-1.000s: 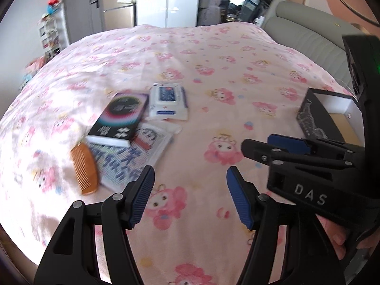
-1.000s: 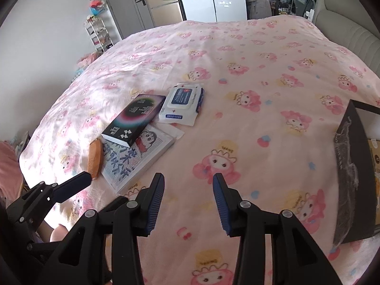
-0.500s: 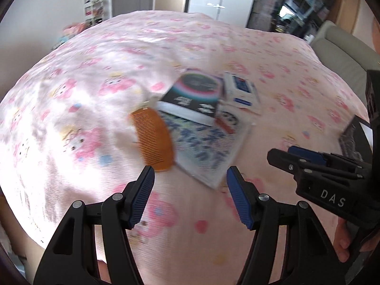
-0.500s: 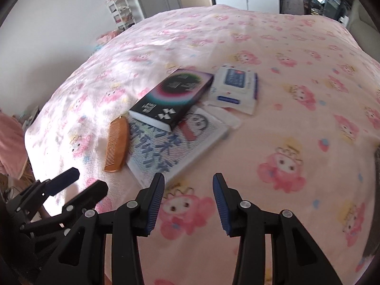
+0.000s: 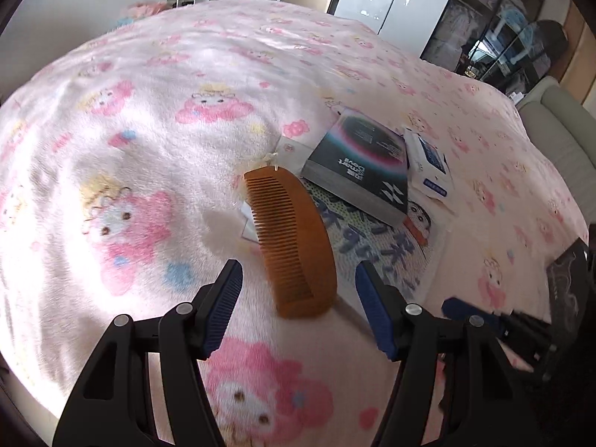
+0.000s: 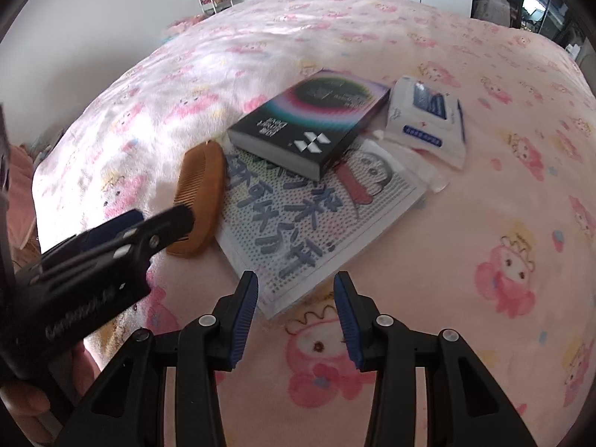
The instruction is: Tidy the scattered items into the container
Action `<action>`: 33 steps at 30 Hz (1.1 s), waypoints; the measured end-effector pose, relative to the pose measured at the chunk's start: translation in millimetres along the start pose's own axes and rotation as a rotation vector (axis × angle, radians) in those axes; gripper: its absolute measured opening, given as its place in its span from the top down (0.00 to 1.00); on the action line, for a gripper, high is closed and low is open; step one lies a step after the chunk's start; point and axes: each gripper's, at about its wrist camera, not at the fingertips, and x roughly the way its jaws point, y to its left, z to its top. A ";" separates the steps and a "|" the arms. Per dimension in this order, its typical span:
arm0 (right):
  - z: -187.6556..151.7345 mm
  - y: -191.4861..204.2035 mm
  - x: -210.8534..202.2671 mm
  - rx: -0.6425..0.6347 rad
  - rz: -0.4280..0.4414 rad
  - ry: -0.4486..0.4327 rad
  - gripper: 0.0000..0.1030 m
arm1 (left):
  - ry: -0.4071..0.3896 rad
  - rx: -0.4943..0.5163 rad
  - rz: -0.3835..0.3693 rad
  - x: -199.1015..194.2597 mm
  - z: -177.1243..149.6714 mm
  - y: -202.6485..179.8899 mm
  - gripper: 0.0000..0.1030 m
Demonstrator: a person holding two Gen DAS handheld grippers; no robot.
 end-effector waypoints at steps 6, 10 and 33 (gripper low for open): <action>2.4 15.8 19.5 -0.039 0.024 0.017 0.63 | 0.045 -0.056 -0.041 17.0 -4.8 15.3 0.39; 7.1 24.9 27.1 -0.054 0.023 0.013 0.63 | 0.047 -0.078 -0.063 17.8 -5.5 19.9 0.45; 26.7 18.8 9.7 -0.063 0.087 -0.018 0.63 | 0.084 -0.183 -0.179 14.3 -4.7 33.0 0.82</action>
